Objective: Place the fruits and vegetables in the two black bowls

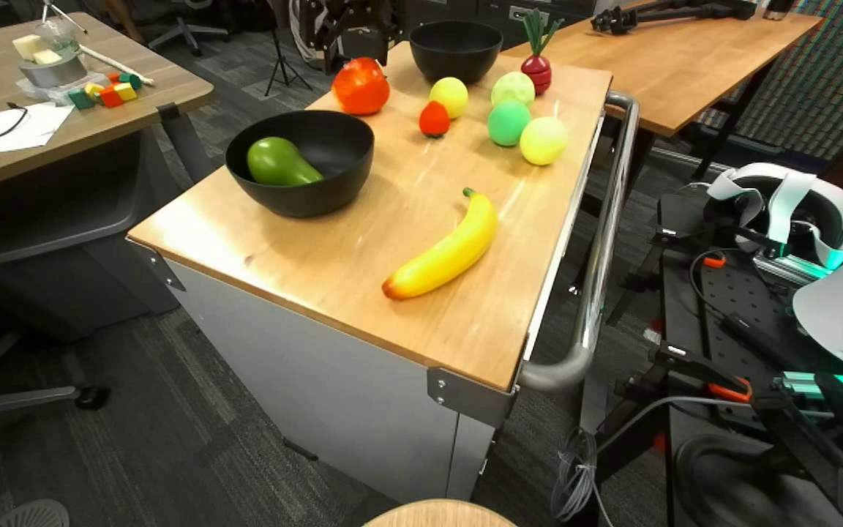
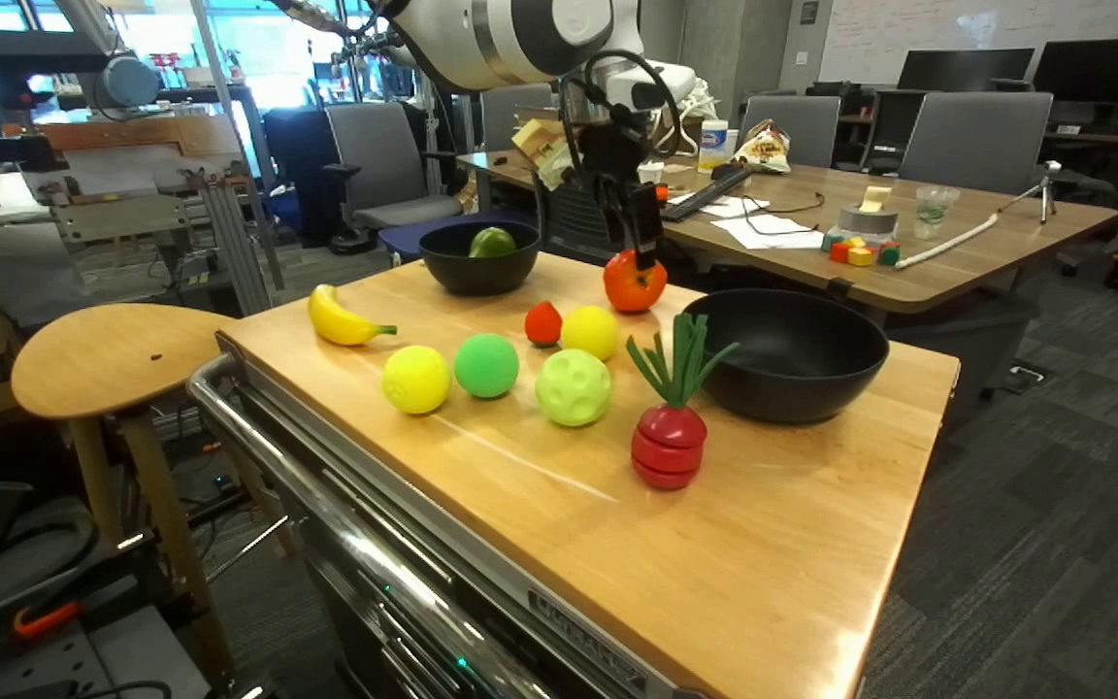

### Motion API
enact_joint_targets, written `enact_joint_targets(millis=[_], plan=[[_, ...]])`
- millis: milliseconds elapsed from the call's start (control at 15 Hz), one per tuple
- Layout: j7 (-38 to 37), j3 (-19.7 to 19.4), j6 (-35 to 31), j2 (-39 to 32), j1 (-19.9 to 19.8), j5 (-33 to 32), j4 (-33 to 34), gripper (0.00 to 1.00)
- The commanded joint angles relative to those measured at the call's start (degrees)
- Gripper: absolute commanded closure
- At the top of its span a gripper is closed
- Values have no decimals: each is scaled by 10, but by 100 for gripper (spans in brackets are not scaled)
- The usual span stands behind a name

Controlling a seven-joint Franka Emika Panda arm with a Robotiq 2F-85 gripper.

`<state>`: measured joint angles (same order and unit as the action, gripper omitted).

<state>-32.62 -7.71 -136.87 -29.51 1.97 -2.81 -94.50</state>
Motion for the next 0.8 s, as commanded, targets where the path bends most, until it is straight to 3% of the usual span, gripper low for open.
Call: enact_joint_targets(millis=[0, 467, 533, 733], plan=[[-55, -37, 28, -51, 22, -33, 67, 0], [-88, -43, 86, -93, 18, -34, 116, 0], [-86, -40, 92, -94, 17, -32, 120, 23], [-79, -34, 117, -89, 12, -25, 129, 33]])
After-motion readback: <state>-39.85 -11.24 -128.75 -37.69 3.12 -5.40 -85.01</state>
